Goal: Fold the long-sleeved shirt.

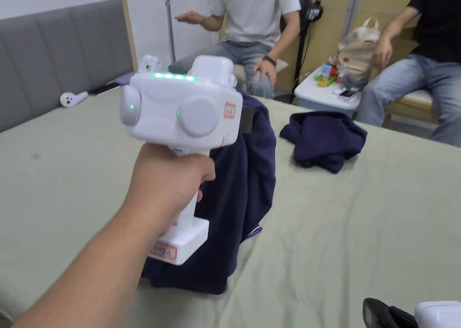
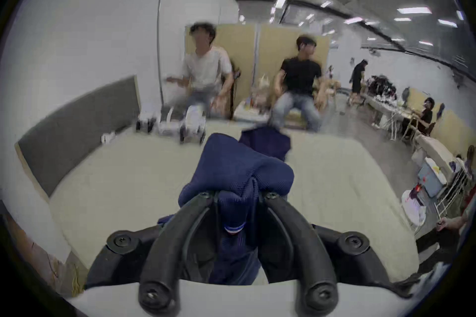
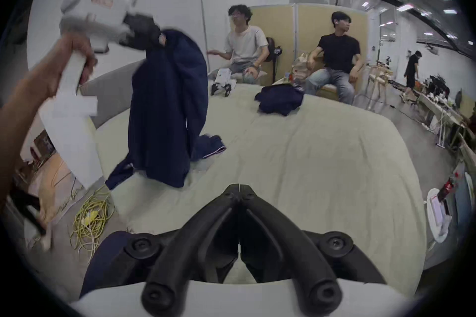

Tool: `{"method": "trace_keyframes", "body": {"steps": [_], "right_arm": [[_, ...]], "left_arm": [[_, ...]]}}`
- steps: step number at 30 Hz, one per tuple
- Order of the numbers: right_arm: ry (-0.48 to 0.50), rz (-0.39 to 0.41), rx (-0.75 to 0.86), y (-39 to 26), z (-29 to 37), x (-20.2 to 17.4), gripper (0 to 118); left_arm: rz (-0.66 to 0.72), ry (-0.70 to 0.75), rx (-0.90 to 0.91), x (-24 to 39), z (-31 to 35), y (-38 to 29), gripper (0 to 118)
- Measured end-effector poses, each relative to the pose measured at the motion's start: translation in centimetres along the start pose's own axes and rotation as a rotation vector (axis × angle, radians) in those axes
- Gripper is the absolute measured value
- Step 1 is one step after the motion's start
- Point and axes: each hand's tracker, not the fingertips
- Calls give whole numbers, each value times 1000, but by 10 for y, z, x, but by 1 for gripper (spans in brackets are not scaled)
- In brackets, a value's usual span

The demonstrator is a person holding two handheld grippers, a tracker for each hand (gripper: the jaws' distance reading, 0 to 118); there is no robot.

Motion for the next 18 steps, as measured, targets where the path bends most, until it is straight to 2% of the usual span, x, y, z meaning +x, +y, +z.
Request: {"method": "trace_keyframes", "body": {"steps": [3, 7, 9, 14, 18], "right_arm": [[-66, -21, 62, 10, 32, 18, 0], [-153, -18, 135, 32, 71, 46, 0], [-205, -40, 169, 44, 90, 63, 0], [-248, -106, 240, 53, 138, 108, 0], [-365, -127, 219, 40, 167, 140, 0]], "left_arm": [[-94, -36, 104, 47, 40, 54, 21], [-123, -124, 205, 108, 80, 107, 21], [-162, -157, 224, 141, 87, 119, 21], [-244, -324, 201, 223, 83, 112, 21], [-256, -450, 143, 290, 52, 87, 21]]}}
